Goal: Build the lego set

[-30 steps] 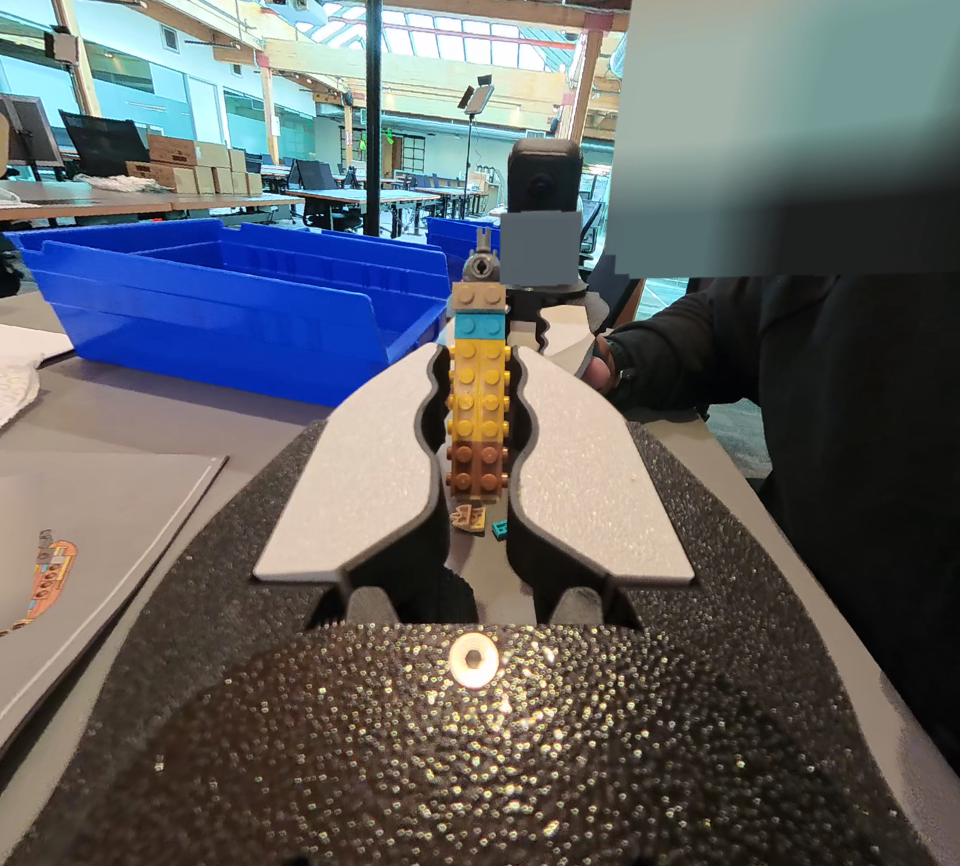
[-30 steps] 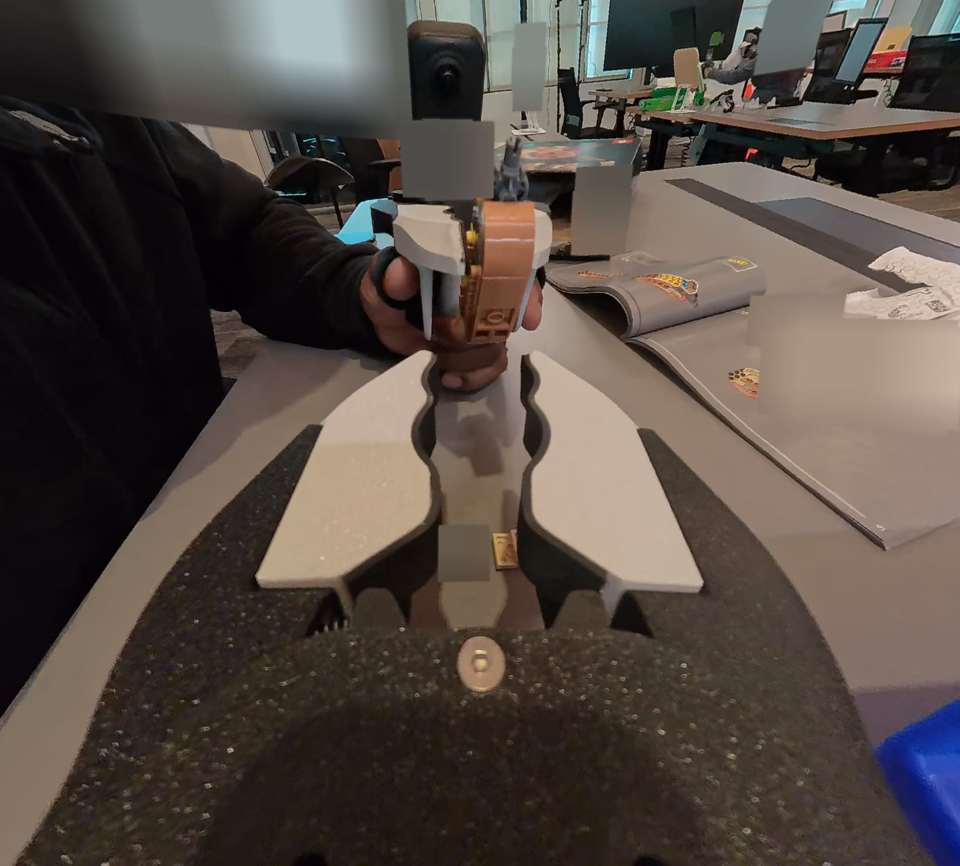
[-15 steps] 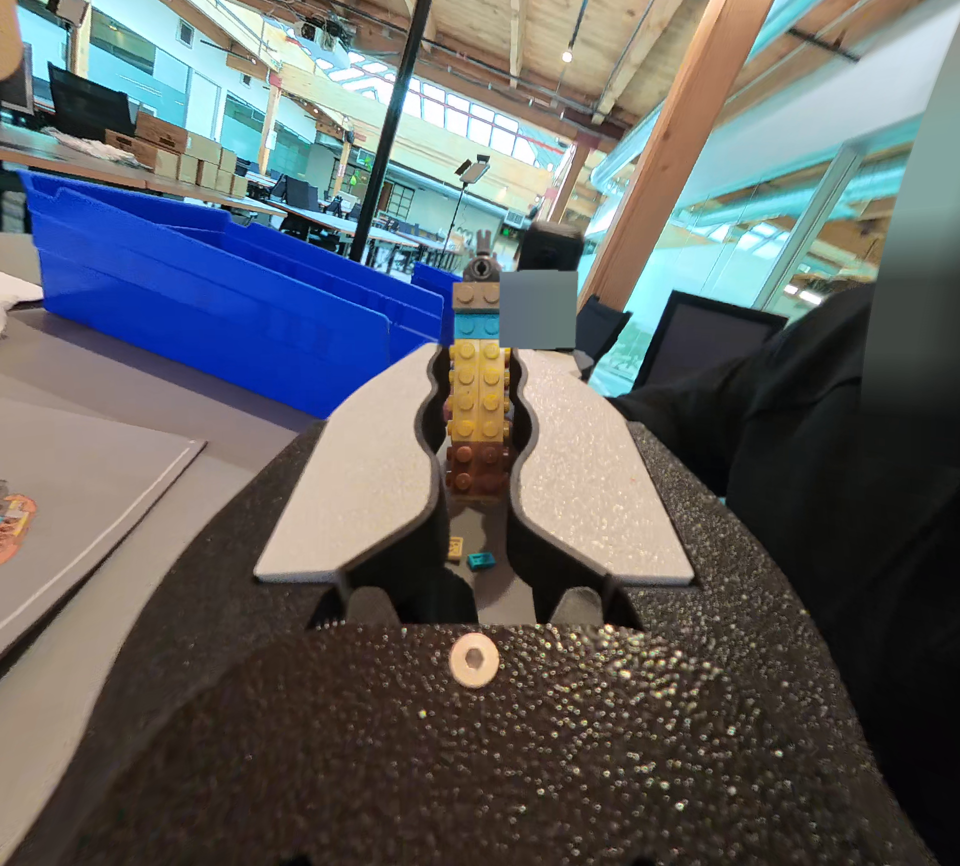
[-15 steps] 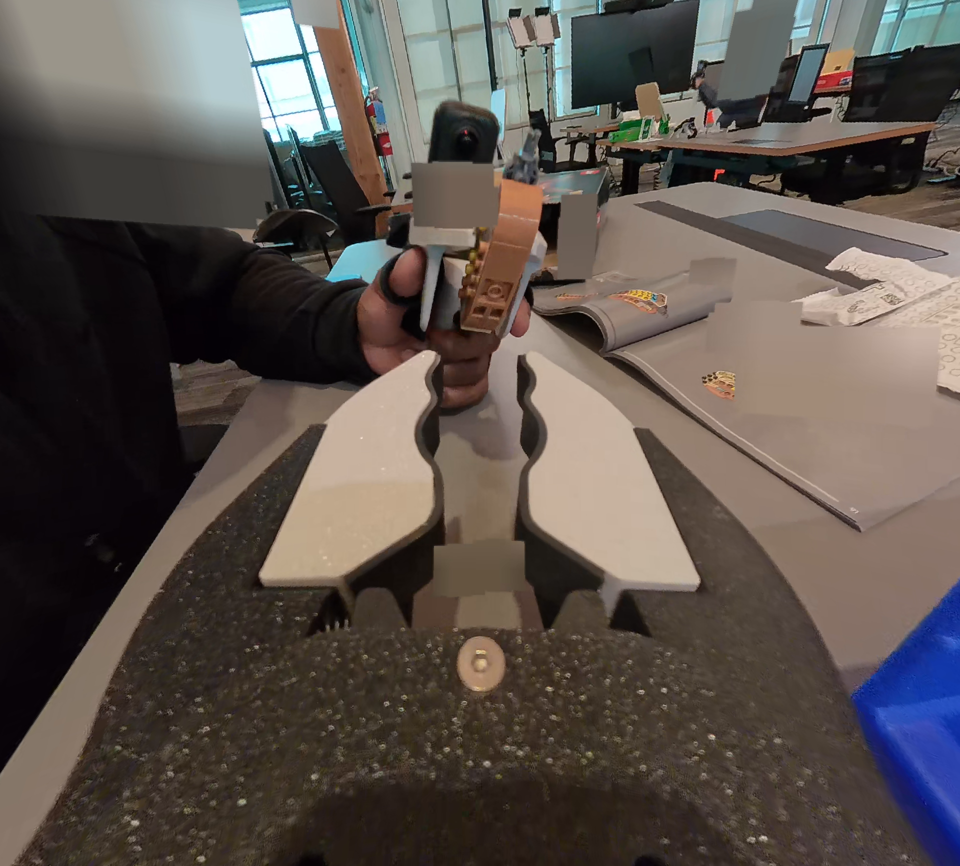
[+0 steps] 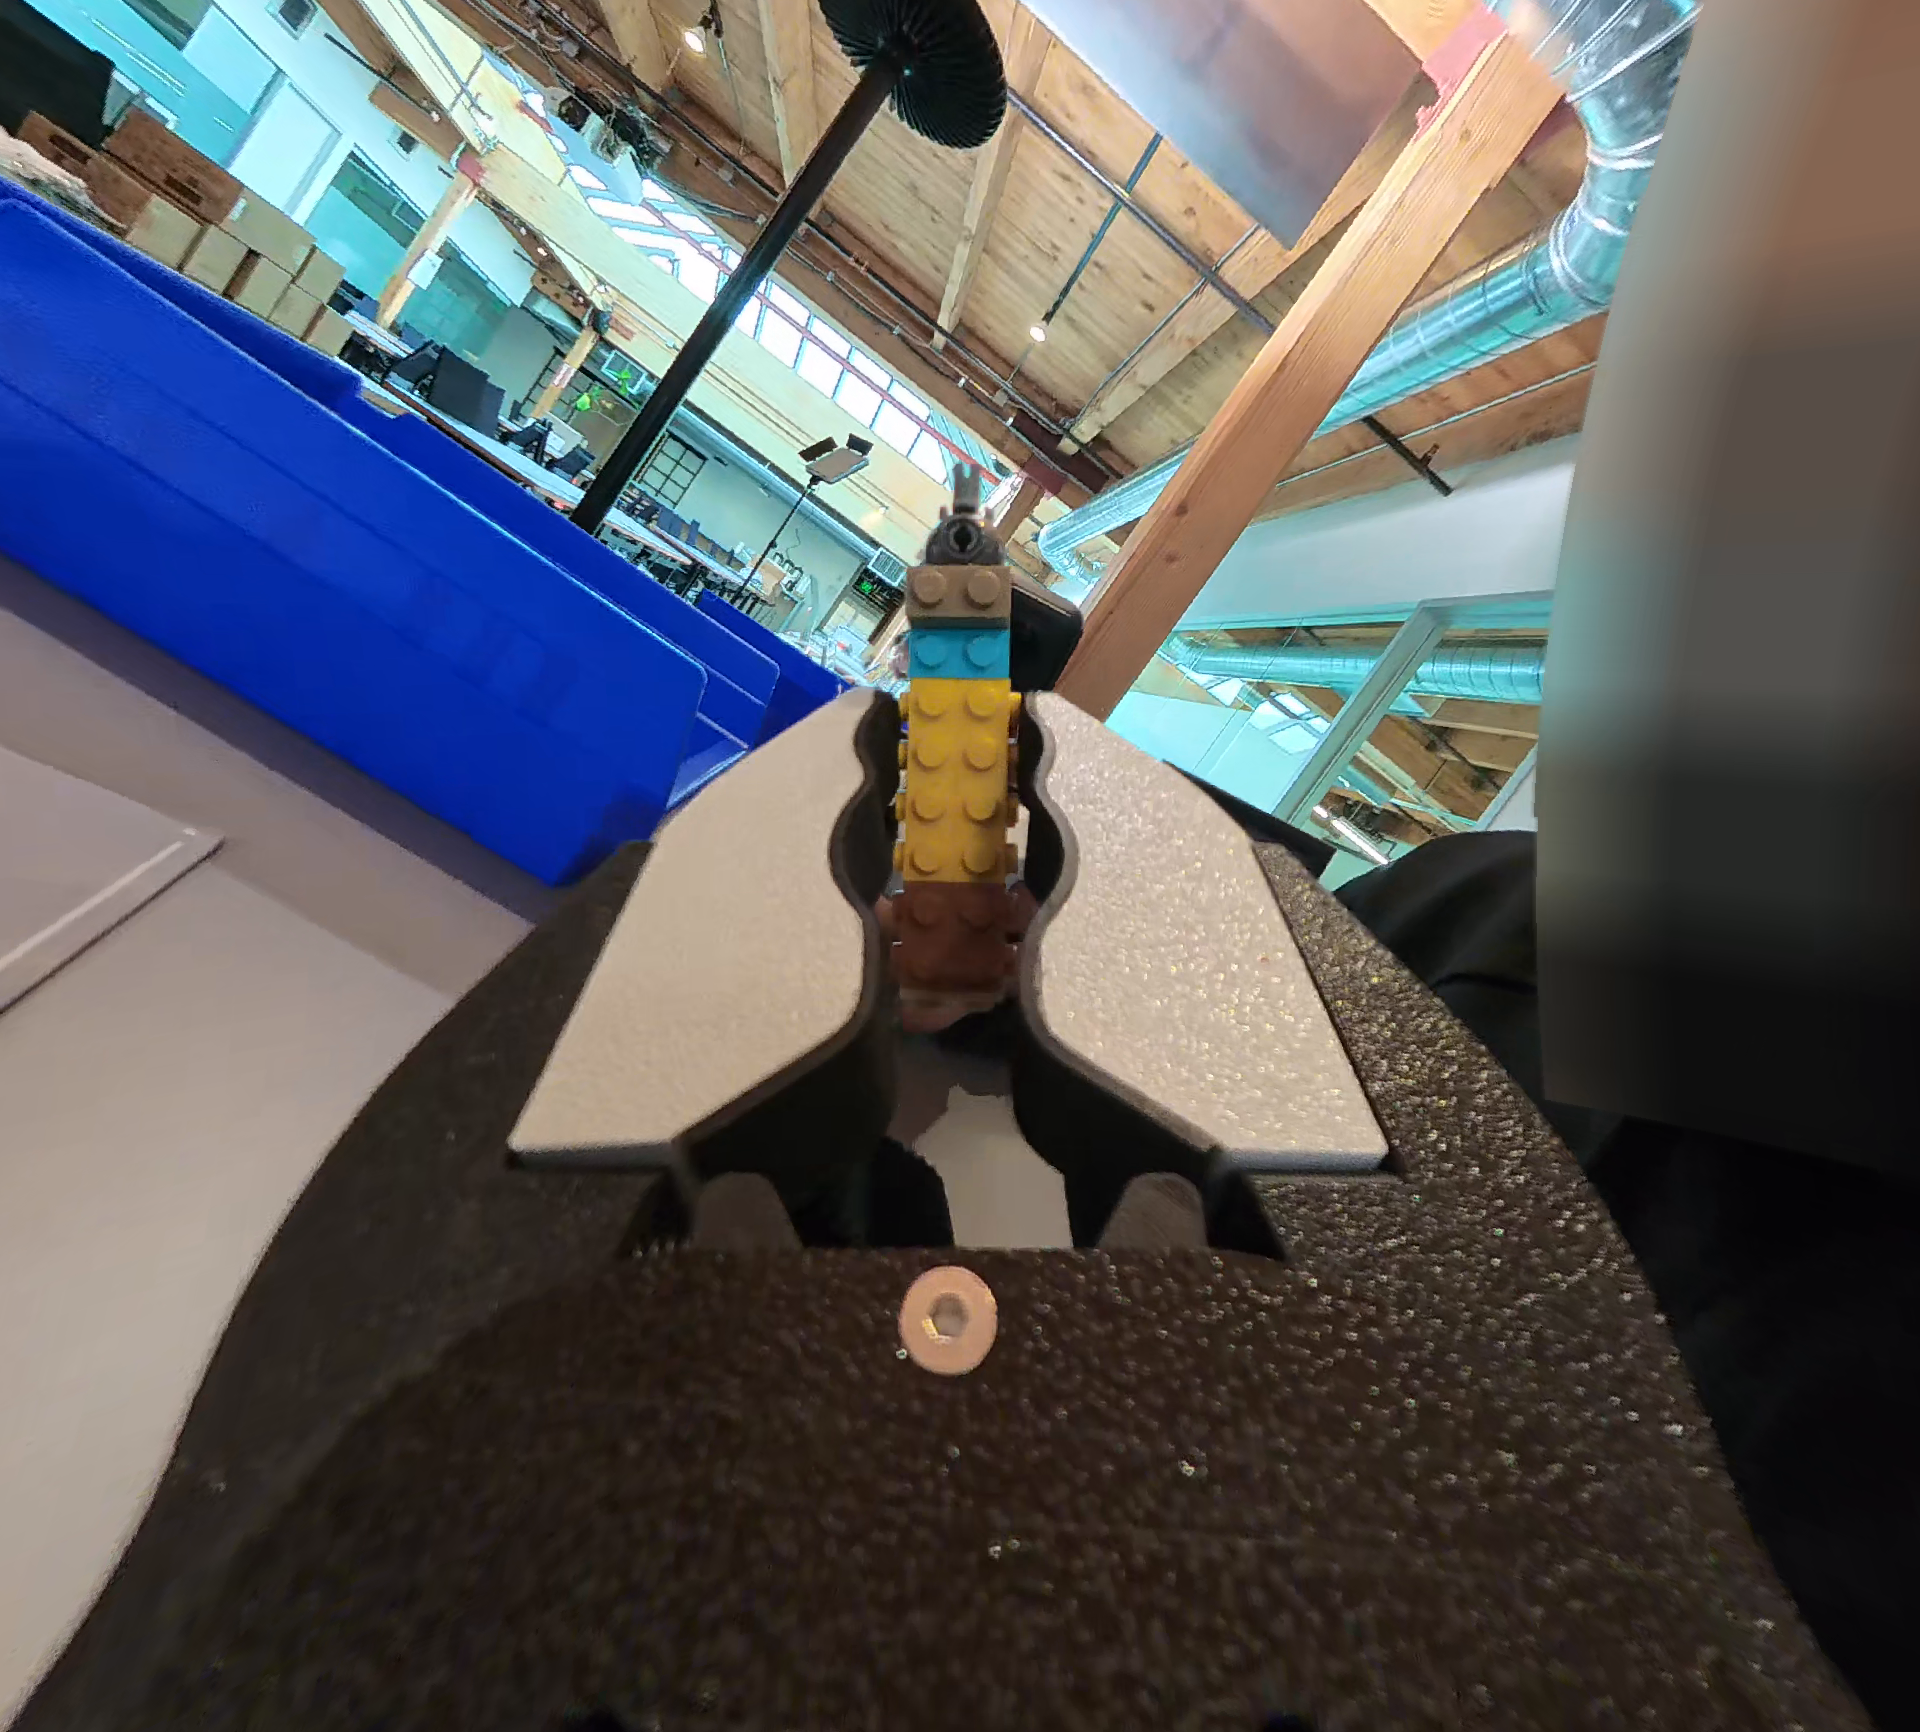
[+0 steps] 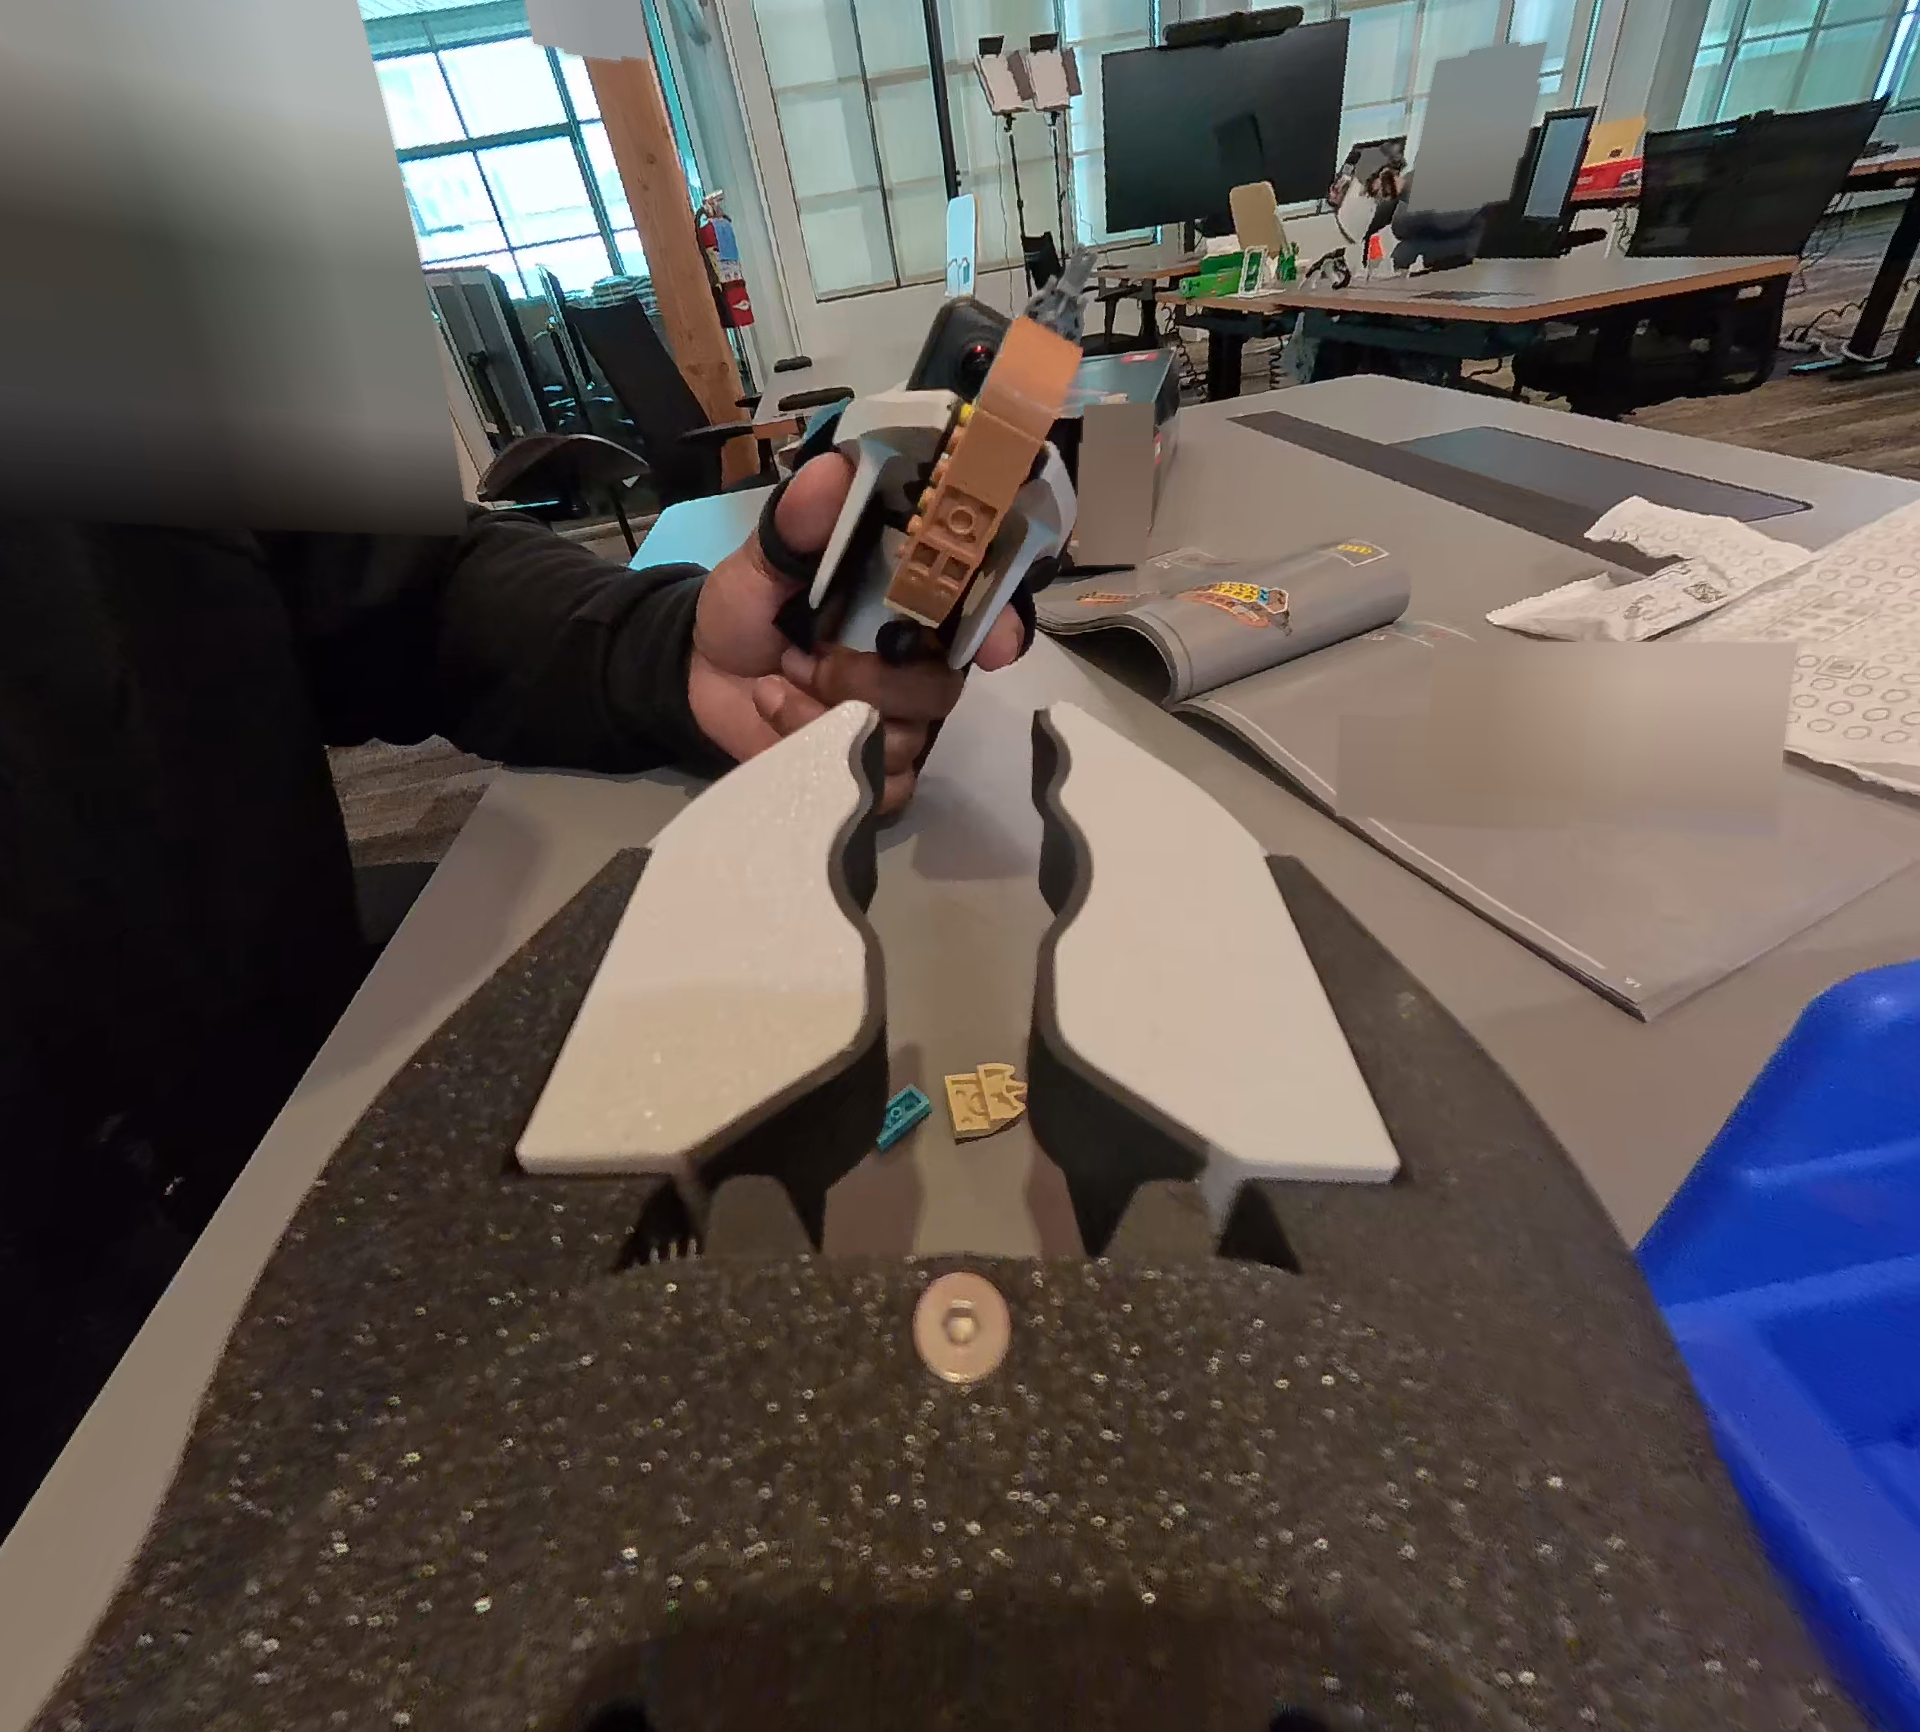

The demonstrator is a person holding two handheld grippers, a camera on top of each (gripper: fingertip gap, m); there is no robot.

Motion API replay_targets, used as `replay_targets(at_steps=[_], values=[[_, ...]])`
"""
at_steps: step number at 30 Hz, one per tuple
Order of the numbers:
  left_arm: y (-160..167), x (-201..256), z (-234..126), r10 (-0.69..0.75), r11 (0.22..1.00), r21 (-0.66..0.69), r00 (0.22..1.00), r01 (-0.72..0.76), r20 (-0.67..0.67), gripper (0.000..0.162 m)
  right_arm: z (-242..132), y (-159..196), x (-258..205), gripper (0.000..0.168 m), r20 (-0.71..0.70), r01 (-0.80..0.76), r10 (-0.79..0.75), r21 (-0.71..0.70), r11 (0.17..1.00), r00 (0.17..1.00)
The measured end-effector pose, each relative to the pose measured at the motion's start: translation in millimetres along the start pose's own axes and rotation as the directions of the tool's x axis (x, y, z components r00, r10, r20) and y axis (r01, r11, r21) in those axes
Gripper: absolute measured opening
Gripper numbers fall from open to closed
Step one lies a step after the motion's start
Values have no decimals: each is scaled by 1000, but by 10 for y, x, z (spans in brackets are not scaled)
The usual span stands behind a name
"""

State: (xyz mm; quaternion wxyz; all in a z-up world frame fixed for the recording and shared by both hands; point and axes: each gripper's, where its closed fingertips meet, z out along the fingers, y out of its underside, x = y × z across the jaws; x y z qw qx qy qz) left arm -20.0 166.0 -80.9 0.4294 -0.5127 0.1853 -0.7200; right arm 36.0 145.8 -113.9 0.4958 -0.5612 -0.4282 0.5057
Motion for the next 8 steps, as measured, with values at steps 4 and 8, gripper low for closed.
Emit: replay_targets(at_steps=[4,8], values=[[-17,-10,-8,-12,1000,10,1000,12,0,21,-3,3,-7,27,1,-5,5,-1,1000,1000],[-27,-15,-14,-32,999,23,999,33,-6,21,1,2,-28,26,3,6,-6,-6,1000,1000]])
